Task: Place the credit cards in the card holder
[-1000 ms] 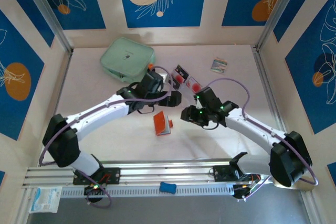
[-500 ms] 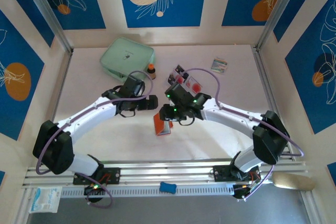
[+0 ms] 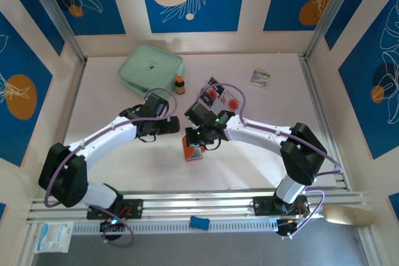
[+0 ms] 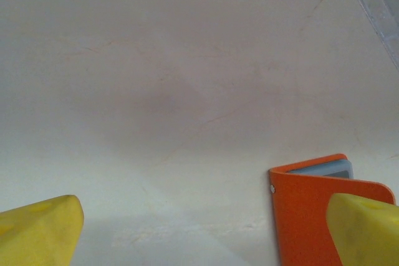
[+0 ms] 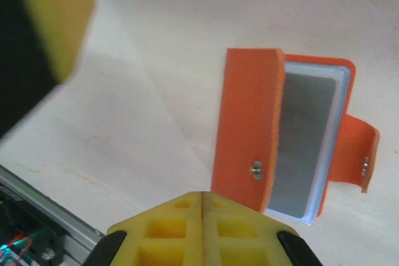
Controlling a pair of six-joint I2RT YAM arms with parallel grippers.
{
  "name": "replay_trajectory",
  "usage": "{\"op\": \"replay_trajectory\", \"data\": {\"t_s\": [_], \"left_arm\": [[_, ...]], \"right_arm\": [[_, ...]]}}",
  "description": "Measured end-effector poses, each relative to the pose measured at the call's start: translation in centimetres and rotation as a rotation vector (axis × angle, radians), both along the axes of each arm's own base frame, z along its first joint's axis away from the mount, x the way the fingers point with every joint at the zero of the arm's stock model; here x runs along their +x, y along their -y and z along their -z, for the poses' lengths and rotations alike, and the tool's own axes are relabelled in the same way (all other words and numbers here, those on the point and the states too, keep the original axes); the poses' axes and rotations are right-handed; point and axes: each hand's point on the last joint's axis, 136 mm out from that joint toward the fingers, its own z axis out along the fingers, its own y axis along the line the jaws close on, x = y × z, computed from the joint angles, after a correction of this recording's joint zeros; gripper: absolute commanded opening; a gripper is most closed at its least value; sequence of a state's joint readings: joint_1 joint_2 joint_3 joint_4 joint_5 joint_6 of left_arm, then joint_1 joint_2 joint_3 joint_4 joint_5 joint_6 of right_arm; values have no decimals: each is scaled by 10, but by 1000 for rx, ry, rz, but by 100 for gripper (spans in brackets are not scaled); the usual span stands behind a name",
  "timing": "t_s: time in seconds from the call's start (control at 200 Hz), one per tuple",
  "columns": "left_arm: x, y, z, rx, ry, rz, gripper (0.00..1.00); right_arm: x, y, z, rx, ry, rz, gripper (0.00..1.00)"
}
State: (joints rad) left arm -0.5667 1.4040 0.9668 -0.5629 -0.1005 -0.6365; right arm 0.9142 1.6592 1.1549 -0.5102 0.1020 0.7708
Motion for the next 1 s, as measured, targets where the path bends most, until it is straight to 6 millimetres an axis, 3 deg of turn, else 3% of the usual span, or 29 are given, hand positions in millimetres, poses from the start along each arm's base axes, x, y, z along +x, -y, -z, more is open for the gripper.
{"op": "replay_trajectory", "data": {"t_s": [0.19,0.385,1.0], "left_arm": [[-5,9,-8,-44,3,57,100],[-14,19,4,-75,-54,105,100],[-47,64,53,-20,-146,259,100]], "right_arm": [[-8,19,30,-52,-39,34,0],[-16,38,56,-84,-80,81,0],[-11,35,63,-45,-90,117,0]]}}
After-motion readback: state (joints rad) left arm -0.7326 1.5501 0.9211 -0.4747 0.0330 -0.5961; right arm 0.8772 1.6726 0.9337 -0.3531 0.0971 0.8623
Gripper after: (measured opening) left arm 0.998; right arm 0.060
